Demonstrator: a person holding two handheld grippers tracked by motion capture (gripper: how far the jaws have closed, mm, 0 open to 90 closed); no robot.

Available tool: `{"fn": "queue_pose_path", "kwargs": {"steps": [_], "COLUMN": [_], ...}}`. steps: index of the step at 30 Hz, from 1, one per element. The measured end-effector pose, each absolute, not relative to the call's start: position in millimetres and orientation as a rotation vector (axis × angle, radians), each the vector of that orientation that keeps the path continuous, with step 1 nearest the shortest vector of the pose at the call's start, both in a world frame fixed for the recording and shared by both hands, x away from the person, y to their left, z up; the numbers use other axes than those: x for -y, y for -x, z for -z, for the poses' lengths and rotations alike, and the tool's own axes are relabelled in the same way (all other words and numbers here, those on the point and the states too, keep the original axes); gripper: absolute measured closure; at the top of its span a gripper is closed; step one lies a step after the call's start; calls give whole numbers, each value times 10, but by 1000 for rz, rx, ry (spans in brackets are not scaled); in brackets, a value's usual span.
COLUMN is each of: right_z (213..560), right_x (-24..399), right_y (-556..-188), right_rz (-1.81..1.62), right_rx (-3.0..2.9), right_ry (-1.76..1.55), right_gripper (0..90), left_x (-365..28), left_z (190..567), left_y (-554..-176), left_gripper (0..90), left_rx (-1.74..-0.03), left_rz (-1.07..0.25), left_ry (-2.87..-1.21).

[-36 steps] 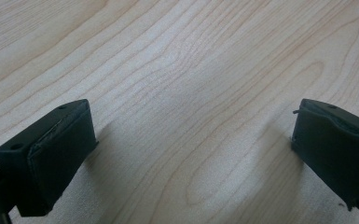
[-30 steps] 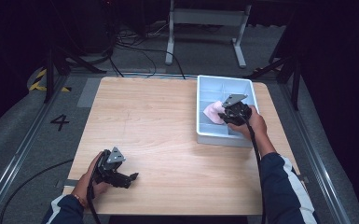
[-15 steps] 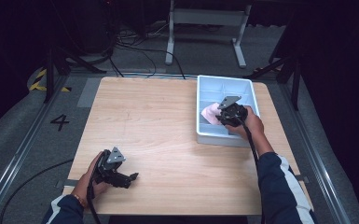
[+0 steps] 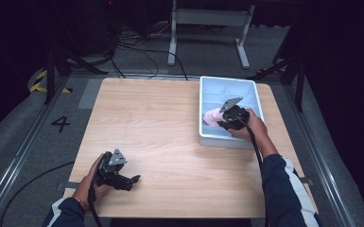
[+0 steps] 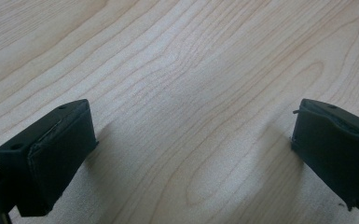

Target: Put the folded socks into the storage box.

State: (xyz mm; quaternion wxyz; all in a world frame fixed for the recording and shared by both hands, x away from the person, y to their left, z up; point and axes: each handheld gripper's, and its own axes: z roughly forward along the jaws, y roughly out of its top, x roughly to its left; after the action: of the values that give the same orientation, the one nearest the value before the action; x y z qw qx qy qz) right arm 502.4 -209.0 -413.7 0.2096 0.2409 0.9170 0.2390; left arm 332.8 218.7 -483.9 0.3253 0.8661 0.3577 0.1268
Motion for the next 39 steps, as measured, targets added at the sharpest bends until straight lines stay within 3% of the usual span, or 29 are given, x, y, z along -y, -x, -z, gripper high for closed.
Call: {"fn": "queue_pose_path", "kwargs": {"steps": [39], "right_z": [4306], "right_x": [1962], "right_y": [-5249], "right_rz": [-457], "right_rx": [-2630], "right_ry": [-840], "right_gripper": [685], "left_x": [-2192], "left_z": [4836], "left_y": [-3331], "left_gripper": [0], "left_rx": [-928], "left_rz": [-340], "left_ry": [-2277]}}
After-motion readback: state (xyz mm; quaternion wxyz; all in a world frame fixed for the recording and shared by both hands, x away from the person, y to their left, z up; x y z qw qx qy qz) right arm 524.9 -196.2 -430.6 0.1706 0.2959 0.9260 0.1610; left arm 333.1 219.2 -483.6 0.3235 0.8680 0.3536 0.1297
